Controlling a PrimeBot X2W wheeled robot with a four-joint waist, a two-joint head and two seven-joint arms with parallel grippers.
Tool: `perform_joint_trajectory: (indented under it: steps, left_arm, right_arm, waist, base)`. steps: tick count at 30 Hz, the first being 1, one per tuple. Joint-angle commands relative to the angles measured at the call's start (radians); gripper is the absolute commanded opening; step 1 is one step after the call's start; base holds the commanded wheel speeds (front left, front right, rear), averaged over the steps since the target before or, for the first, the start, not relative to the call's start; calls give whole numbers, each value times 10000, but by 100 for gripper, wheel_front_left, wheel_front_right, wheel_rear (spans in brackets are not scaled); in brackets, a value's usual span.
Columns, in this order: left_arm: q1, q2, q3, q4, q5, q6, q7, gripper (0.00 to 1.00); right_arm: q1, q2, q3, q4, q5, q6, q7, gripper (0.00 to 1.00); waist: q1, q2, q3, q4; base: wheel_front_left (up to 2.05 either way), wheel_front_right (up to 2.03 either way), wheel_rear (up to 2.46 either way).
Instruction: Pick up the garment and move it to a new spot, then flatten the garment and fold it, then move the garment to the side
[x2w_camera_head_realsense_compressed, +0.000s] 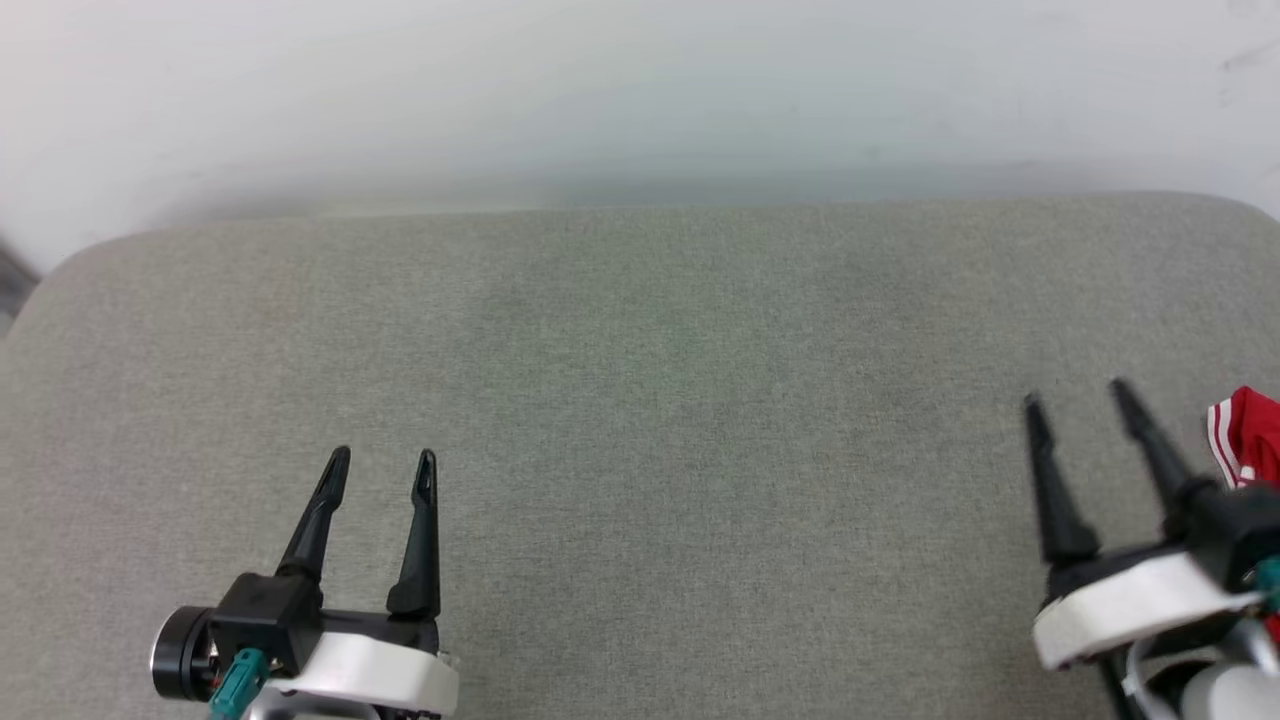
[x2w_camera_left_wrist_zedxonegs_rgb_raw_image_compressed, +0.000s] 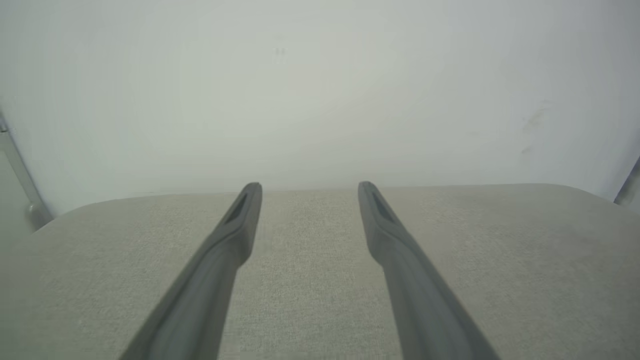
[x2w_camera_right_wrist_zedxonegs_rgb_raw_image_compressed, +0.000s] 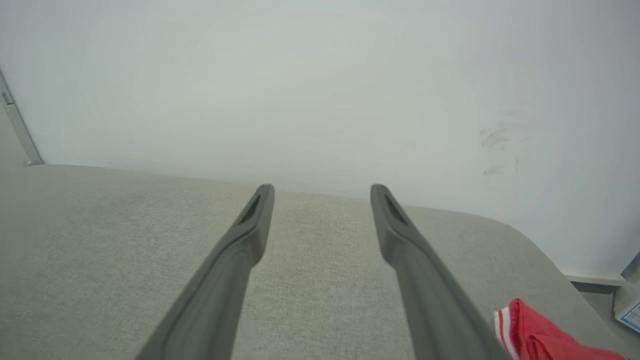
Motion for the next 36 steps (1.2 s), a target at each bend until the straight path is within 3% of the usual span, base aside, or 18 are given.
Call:
perform_joint_trajectory:
  steps: [1, 12, 32, 33, 36]
  left_arm:
    - [126, -53, 71, 110, -51, -65, -22, 100]
    - [513, -172, 329, 597, -419, -313, -22, 100]
    - [546, -235, 485, 475, -822, -373, -22, 100]
    - [521, -224, 471, 482, -790, -368, 0, 0]
    - [563, -226, 454, 664, -905, -360, 23, 0]
  right_arm:
    - [289, 153, 125, 135, -45, -6, -269, 100]
    - [925, 783, 57, 1047, -107, -6, -1445, 100]
    - [718, 947, 252, 1160, 15, -6, -1600, 100]
    - [825, 894, 238, 1195, -37, 2, -1608, 0]
    - [937, 894, 277, 1368, 56, 4, -1611, 0]
  waist:
    - [3, -1, -106, 65]
    - [3, -1, -399, 117]
    - [3, -1, -409, 124]
    - [3, -1, -411, 122]
    - [4, -1, -406, 124]
  base:
    - [0, 0, 0]
    - [0, 0, 0]
    - [0, 0, 0]
    - [0, 0, 0]
    - [0, 0, 0]
